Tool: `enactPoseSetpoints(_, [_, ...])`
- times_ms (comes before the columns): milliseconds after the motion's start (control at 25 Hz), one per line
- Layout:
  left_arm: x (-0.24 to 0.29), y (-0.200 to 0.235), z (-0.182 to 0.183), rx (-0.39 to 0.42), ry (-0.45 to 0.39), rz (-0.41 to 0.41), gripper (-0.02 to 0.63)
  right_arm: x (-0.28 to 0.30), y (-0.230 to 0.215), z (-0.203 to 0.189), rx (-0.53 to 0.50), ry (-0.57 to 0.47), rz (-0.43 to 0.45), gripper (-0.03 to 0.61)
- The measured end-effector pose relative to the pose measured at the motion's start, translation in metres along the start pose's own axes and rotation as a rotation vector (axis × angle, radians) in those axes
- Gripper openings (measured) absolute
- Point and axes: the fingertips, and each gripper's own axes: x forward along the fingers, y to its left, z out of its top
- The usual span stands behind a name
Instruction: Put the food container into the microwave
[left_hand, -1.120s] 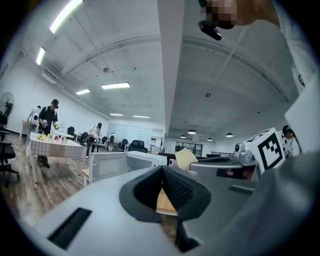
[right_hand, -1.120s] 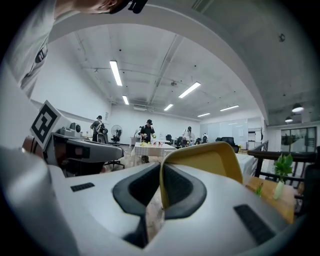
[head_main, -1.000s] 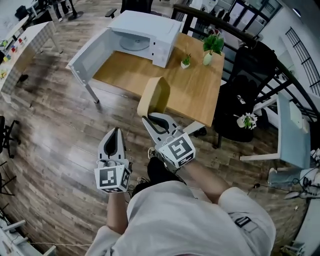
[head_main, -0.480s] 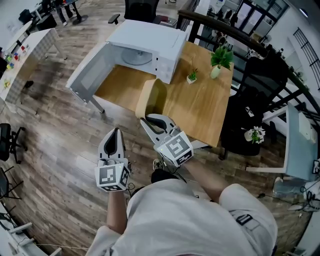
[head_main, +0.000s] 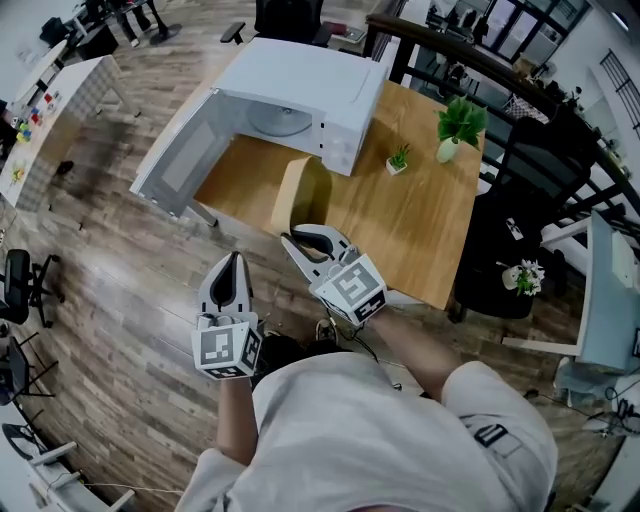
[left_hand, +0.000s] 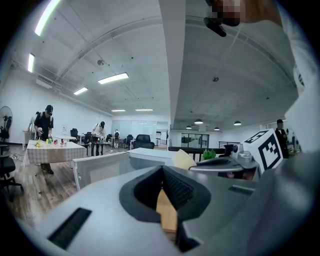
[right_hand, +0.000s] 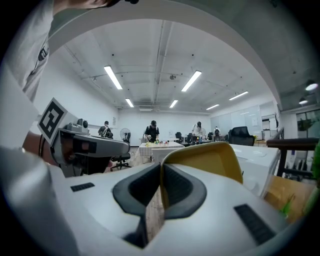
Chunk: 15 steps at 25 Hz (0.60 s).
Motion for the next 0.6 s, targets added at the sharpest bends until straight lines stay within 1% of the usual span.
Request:
enactPoseSetpoints(120, [0.018, 0.013, 0.001, 0.0, 0.003, -0.011, 0.012, 0.018, -0.007, -0.001, -0.006, 0.01, 0.003, 0.025])
enactPoseSetpoints(280, [0.043, 0.031, -0.004, -0.007, 0.02, -0.051, 0.012, 0.042, -0.016, -0.007, -0.002, 0.035, -0.009, 0.026])
enactPoseSetpoints(600, [0.093, 0.086, 0.002, 0.006, 0.04, -0.208, 0.012, 0.106, -0.027, -0.018, 0.018, 0.105, -0.109, 0.026])
